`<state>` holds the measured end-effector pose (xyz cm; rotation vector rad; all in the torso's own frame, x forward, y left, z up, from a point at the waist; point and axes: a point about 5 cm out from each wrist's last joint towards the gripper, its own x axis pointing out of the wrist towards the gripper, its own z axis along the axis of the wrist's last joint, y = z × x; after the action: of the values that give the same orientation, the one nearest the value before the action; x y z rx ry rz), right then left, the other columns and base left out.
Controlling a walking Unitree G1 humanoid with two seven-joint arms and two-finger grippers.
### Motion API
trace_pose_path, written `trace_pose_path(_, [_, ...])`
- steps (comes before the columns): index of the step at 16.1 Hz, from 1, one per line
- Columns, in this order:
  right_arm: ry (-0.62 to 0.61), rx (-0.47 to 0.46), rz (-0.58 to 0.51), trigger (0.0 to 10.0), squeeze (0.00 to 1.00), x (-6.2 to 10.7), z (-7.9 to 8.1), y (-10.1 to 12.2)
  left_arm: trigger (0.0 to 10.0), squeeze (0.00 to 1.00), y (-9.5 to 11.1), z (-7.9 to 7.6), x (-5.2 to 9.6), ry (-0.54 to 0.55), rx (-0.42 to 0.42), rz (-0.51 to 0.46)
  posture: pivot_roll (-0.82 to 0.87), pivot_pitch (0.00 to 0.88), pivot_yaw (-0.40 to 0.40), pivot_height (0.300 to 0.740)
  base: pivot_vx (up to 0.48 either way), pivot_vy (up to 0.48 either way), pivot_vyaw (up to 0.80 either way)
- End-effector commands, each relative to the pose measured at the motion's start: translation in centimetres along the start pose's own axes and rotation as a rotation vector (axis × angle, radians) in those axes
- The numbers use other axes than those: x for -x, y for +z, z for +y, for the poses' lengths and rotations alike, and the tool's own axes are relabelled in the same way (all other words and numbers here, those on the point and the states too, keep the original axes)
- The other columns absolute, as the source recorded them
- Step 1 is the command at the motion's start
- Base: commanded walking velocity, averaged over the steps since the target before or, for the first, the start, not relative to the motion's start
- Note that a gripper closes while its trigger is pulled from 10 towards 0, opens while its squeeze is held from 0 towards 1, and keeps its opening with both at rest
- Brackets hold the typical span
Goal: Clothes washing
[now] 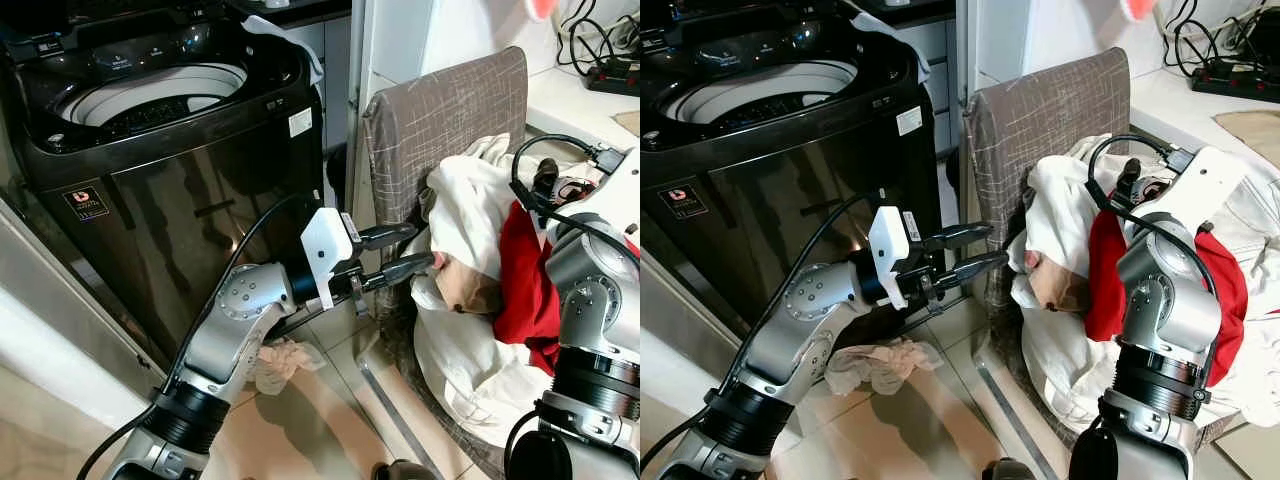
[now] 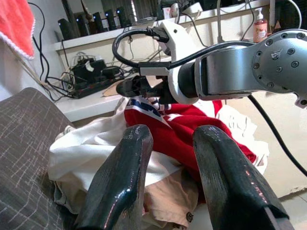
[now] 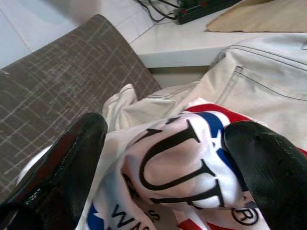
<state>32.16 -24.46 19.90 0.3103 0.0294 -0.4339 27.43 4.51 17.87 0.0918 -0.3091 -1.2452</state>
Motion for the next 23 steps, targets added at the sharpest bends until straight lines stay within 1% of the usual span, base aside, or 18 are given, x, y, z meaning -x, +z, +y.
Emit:
trace_pose_path(1, [0.051, -0.017, -0.001, 10.0, 1.00, -0.2, 0.9, 0.6, 10.0, 0.00, 0.1, -0.1, 0.0, -0.003, -0.003, 0.007, -0.22, 0.016, 0.041, 0.740, 0.000, 0.000, 0.00])
trace_pose_path(2, [0.076, -0.023, 0.016, 10.0, 1.00, -0.3, 1.2, 0.5, 10.0, 0.00, 0.1, -0.1, 0.0, -0.002, -0.002, 0.008, -0.22, 0.014, 0.040, 0.740, 0.000, 0.000, 0.00])
trace_pose_path(3, [0.067, -0.032, 0.077, 10.0, 1.00, -0.8, 1.2, -0.3, 10.0, 0.00, 0.0, -0.2, 0.1, 0.004, -0.001, 0.010, -0.21, 0.009, 0.036, 0.740, 0.000, 0.000, 0.00])
trace_pose_path(4, [0.041, -0.046, 0.113, 10.0, 0.00, -1.3, 0.8, -0.9, 10.0, 0.00, -0.1, -0.3, 0.1, 0.011, -0.001, 0.015, -0.20, 0.006, 0.031, 0.740, 0.000, 0.000, 0.00])
trace_pose_path(7, [0.000, -0.068, 0.149, 10.0, 0.00, -1.7, 0.1, -1.7, 10.0, 0.00, -0.1, -0.2, 0.5, 0.024, -0.002, 0.023, -0.19, 0.011, 0.031, 0.740, 0.000, 0.000, 0.00])
trace_pose_path(9, [-0.057, -0.048, 0.149, 10.0, 0.00, -1.7, -0.4, -2.1, 10.0, 0.00, 0.0, -0.1, 0.9, 0.035, -0.007, 0.035, -0.18, 0.014, 0.033, 0.740, 0.000, 0.000, 0.00])
trace_pose_path(10, [-0.071, -0.033, 0.150, 10.0, 0.00, -1.7, -0.5, -2.4, 10.0, 0.00, 0.0, 0.0, 1.1, 0.041, -0.011, 0.040, -0.18, 0.017, 0.035, 0.740, 0.000, 0.000, 0.00])
trace_pose_path(11, [-0.071, -0.033, 0.150, 10.0, 0.00, -1.7, -0.5, -2.4, 10.0, 0.00, 0.0, 0.0, 1.1, 0.041, -0.011, 0.040, -0.18, 0.017, 0.035, 0.740, 0.000, 0.000, 0.00])
trace_pose_path(13, [-0.073, -0.039, 0.174, 10.0, 0.00, -1.7, -0.3, -3.0, 10.0, 0.00, 0.0, 0.1, 1.1, 0.048, -0.013, 0.041, -0.18, 0.020, 0.036, 0.740, 0.000, 0.000, 0.00])
trace_pose_path(14, [-0.075, -0.053, 0.196, 2.3, 0.00, -1.7, -0.2, -3.5, 10.0, 0.00, 0.0, 0.1, 1.1, 0.050, -0.013, 0.043, -0.18, 0.022, 0.036, 0.740, 0.000, 0.000, 0.00])
trace_pose_path(15, [-0.088, -0.092, 0.244, 0.0, 0.00, -1.7, -0.1, -4.4, 10.0, 0.00, 0.0, 0.1, 1.0, 0.053, -0.015, 0.046, -0.18, 0.027, 0.035, 0.740, 0.000, 0.000, 0.00])
trace_pose_path(18, [-0.085, -0.093, 0.253, 0.0, 0.00, -1.7, -0.1, -4.7, 10.0, 0.00, 0.1, 0.3, 0.9, 0.061, -0.024, 0.046, -0.18, 0.030, 0.034, 0.740, 0.000, 0.000, 0.00])
trace_pose_path(20, [-0.083, -0.083, 0.259, 0.0, 0.00, -1.8, -0.1, -4.9, 10.0, 0.00, -0.1, 0.1, 0.9, 0.055, -0.023, 0.052, -0.18, 0.030, 0.034, 0.740, 0.000, 0.000, 0.00])
trace_pose_path(21, [-0.076, -0.078, 0.248, 0.0, 0.00, -1.8, 0.0, -4.9, 10.0, 0.00, -0.3, -0.3, 0.9, 0.042, -0.019, 0.056, -0.18, 0.031, 0.035, 0.740, 0.000, 0.000, 0.00])
trace_pose_path(23, [-0.066, -0.068, 0.228, 0.0, 0.00, -1.9, 0.1, -4.6, 10.0, 0.00, -0.4, -0.5, 0.9, 0.035, -0.017, 0.058, -0.18, 0.031, 0.036, 0.740, 0.000, 0.000, 0.00])
